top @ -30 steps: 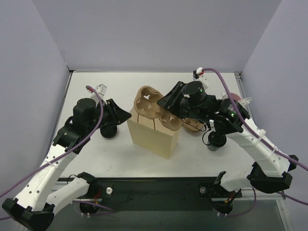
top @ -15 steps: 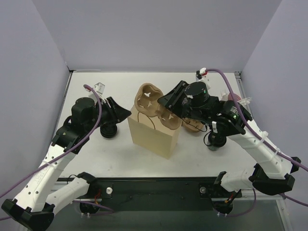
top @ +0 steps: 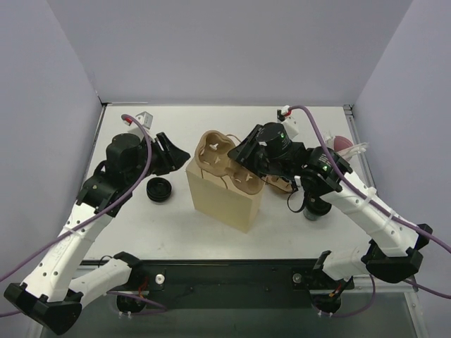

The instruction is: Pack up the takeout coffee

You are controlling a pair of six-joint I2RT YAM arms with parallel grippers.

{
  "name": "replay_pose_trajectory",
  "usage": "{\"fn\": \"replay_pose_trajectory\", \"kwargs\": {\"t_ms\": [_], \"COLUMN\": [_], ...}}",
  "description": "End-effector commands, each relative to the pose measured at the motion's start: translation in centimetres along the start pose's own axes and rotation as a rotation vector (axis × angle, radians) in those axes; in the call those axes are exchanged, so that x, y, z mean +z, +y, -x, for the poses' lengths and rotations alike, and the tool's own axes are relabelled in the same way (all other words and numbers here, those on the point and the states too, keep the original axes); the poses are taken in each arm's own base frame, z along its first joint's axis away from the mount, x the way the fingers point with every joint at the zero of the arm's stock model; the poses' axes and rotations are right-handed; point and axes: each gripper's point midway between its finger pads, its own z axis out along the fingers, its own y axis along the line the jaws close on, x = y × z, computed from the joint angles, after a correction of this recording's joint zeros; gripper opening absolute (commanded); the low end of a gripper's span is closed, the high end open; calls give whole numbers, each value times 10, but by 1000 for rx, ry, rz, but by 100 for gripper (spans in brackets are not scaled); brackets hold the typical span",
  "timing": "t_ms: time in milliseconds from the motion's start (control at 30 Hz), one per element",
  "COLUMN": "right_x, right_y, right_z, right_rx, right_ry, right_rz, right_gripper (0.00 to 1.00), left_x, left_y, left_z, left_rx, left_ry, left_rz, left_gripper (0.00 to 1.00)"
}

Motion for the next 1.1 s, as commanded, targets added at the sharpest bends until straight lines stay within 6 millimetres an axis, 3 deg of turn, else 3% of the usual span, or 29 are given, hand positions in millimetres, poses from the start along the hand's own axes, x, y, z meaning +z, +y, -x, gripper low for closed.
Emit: {"fn": "replay_pose_trajectory", "kwargs": {"t_ms": [0,400,633,767,900,1067], "right_x": [11,25,33,32,27,32], "right_y": [2,9,-10,-4,10,7], "right_z": [8,8,0,3,9,3], "right_rx": [27,50,69,91,105,133], "right_ry": [-33,-23,-8,0,-1,11], "right_rz": [-11,-13,-54,-30,7,2], "right_gripper": [32,32,31,31,31,31], "left_x": [-1,12,20,19,18,18], "left_y": [-1,-2,1,3,2,-1], "left_z": [11,-4,-15,-20,-24,-27], "left_rx": [45,72,77,74,66,56], "left_ry": [-42,-7,24,37,43,53], "left_rz": [2,-56,-71,-74,-87,-103], "left_gripper": [55,56,53,47,33,20]}}
